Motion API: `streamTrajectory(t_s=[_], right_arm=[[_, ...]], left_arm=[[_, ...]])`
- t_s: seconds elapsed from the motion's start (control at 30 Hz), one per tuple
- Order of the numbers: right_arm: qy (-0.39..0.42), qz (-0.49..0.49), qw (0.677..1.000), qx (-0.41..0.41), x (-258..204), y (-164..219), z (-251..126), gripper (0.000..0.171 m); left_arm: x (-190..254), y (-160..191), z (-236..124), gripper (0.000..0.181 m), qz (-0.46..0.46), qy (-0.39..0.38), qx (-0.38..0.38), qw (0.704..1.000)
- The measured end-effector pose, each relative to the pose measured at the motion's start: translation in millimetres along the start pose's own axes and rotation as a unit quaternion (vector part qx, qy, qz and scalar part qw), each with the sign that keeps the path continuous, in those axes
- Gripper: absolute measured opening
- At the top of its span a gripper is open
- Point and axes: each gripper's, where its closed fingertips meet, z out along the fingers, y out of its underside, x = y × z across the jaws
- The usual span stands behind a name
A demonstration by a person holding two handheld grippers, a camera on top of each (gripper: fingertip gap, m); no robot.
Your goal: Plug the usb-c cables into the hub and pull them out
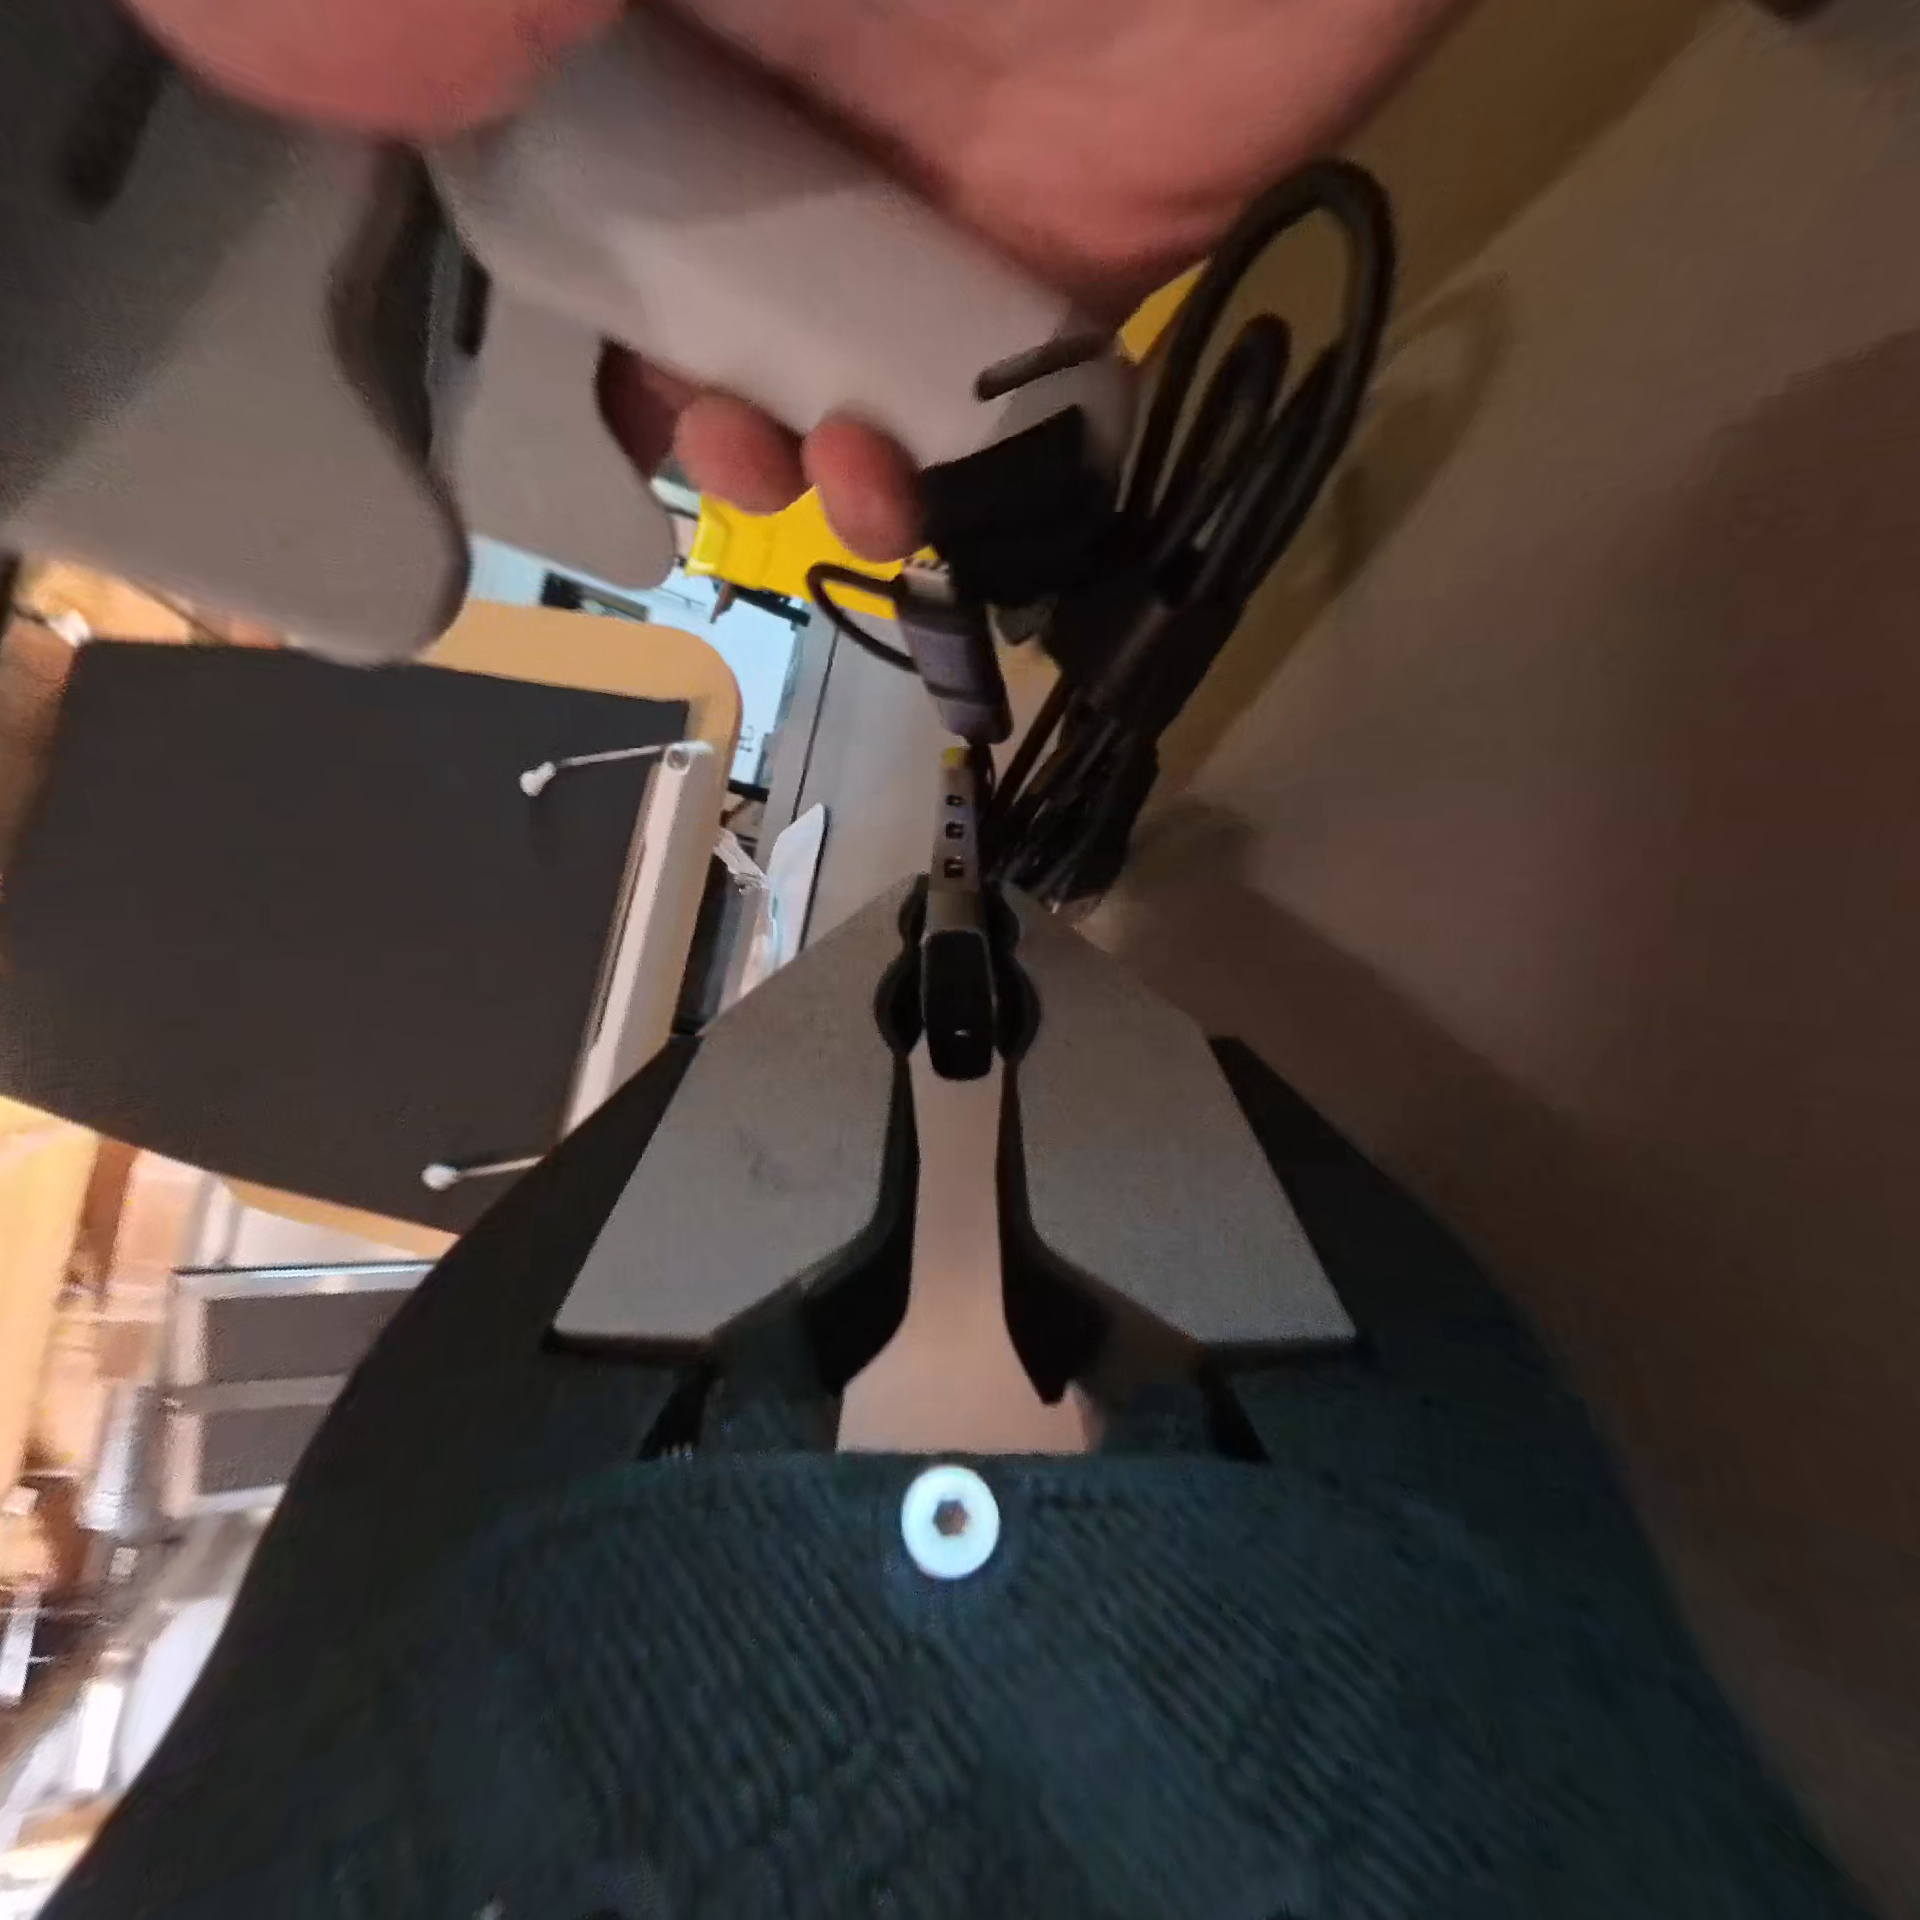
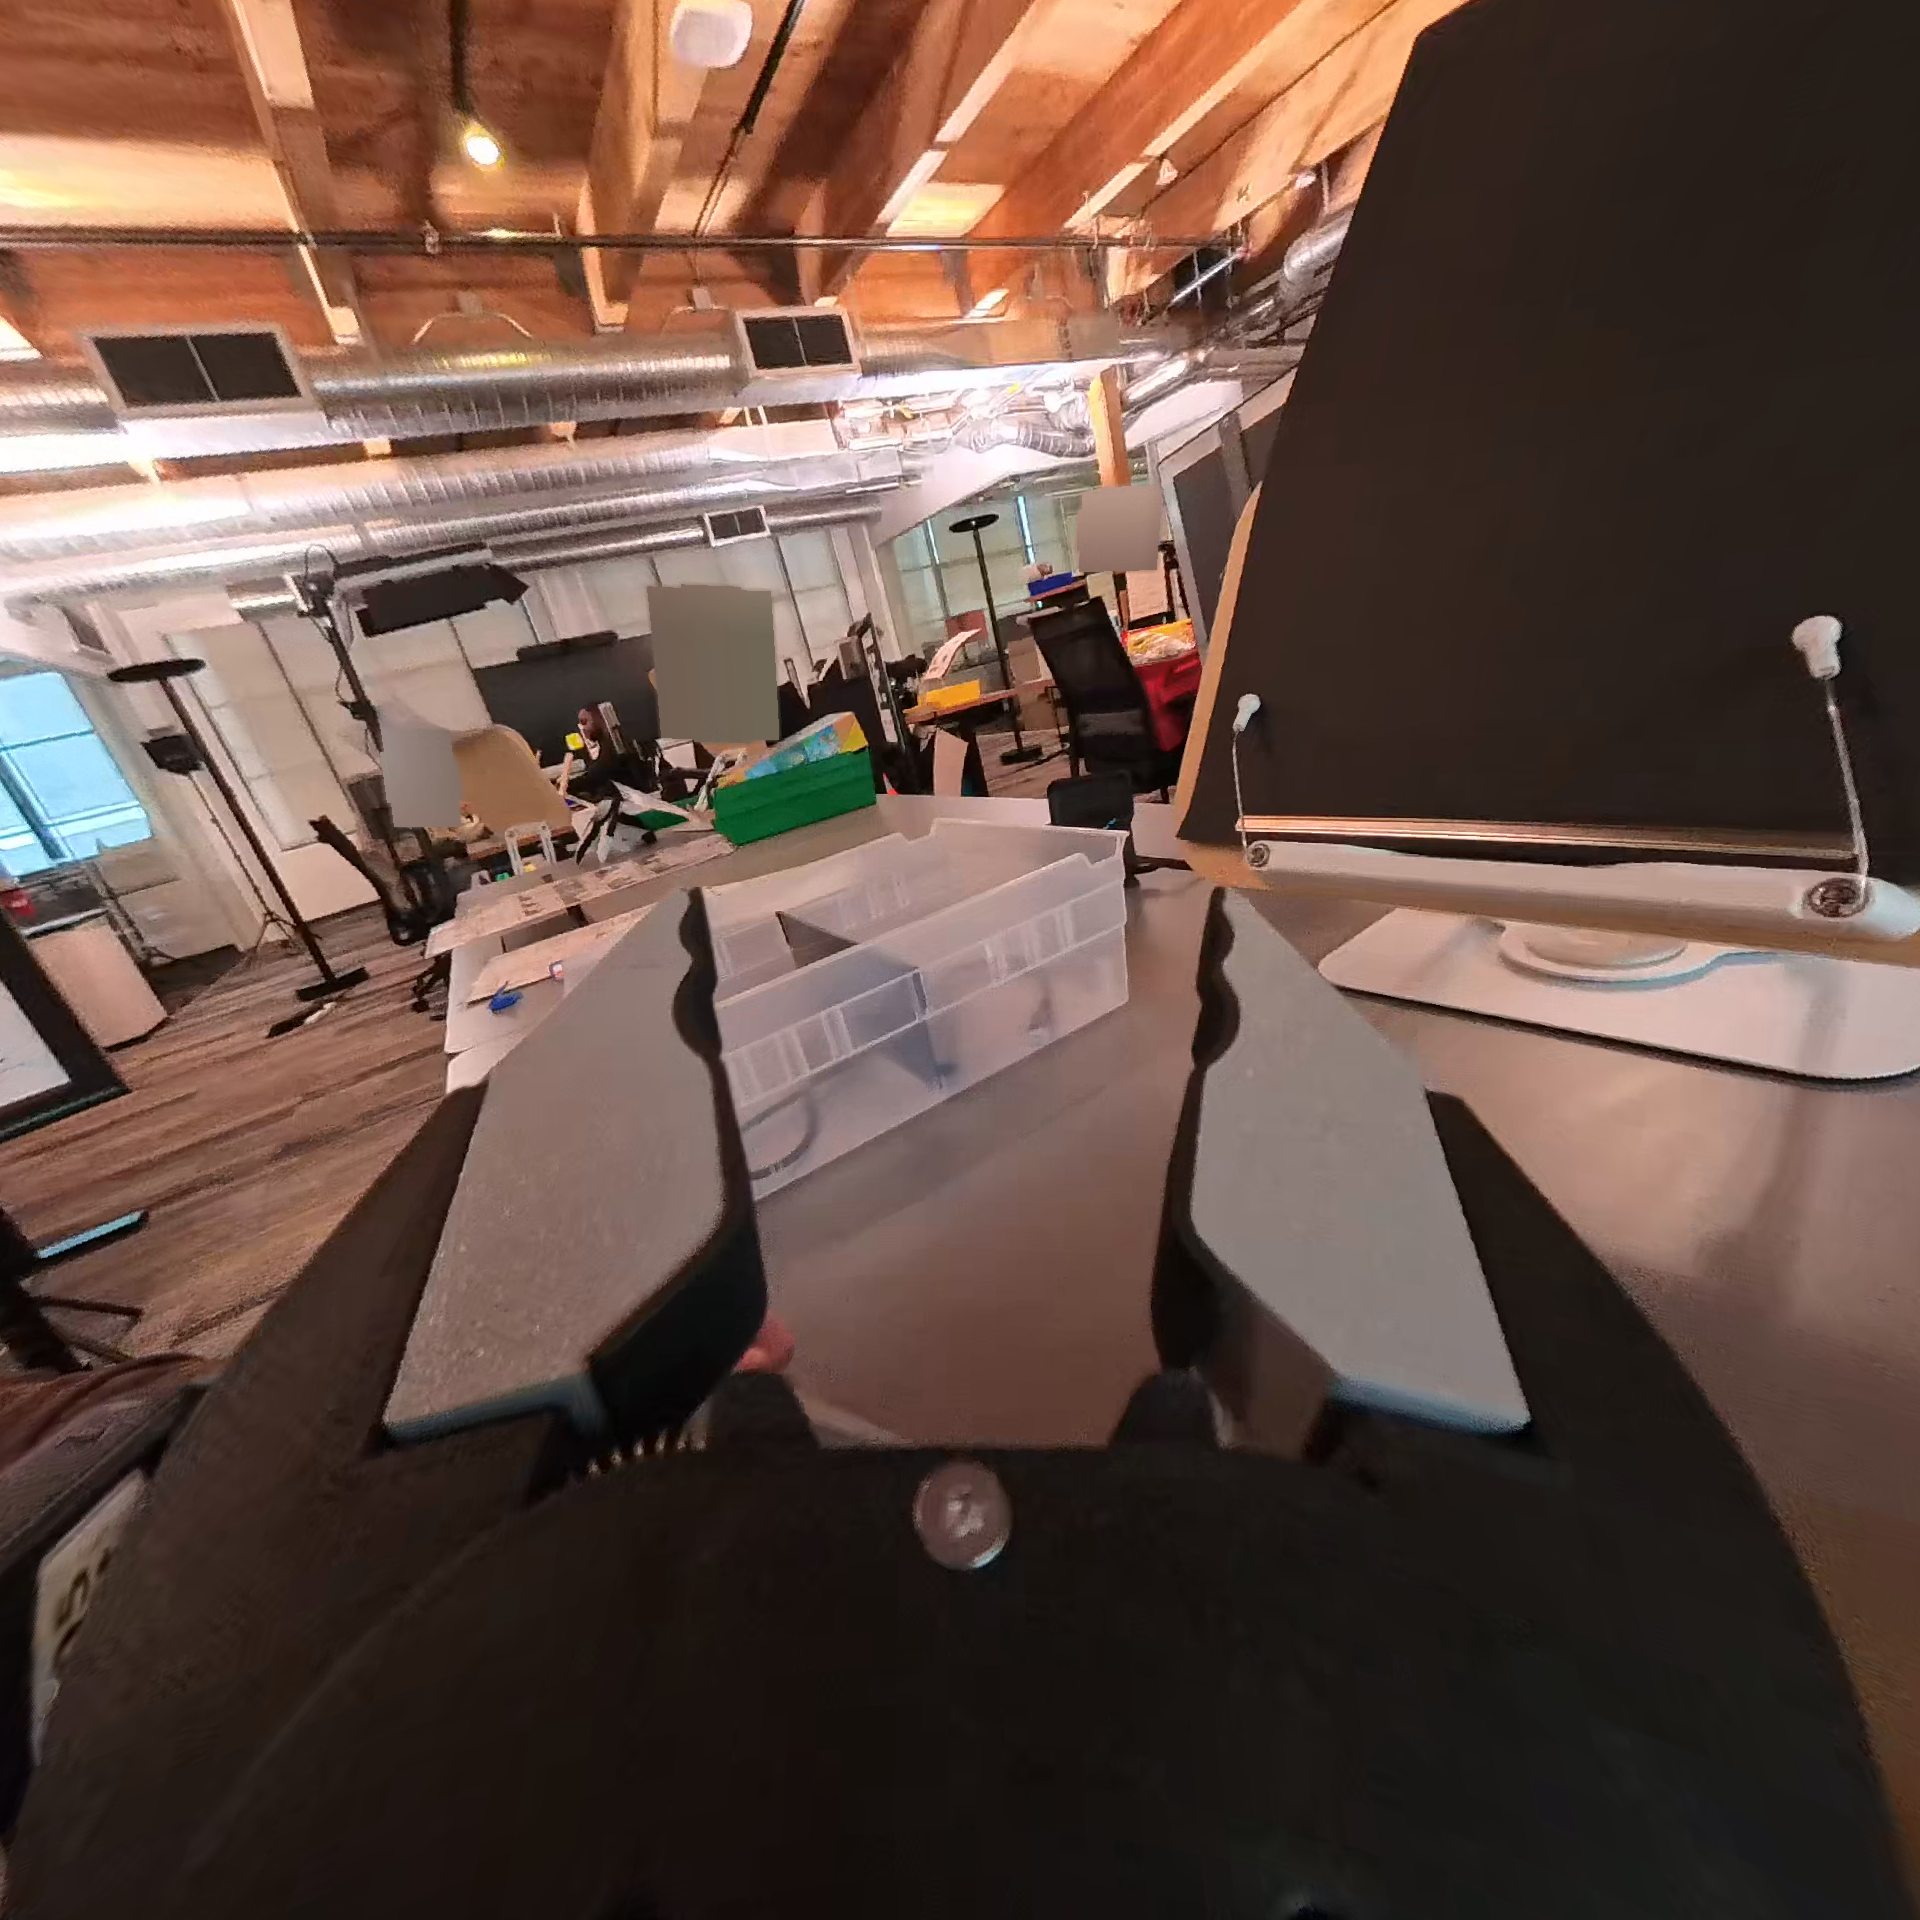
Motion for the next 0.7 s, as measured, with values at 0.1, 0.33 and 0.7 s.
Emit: streamTrajectory(t_s=[0.1,0.33,0.7], right_arm=[[0.008,-0.007,1.000,-0.007,3.4,-0.2,-1.7,0.091],[0.046,-0.045,0.997,0.050,15.5,-49.0,-25.0,0.082],[0.088,-0.079,0.978,-0.174,15.1,-48.3,-67.9,0.086]], left_arm=[[5.0,-3.5,-0.2,0.007,0.103,-0.001,-0.006,0.995],[16.1,-5.3,-2.3,0.007,0.254,0.032,-0.018,0.966],[-20.0,18.1,-5.4,0.007,0.023,-0.034,0.005,0.999]])
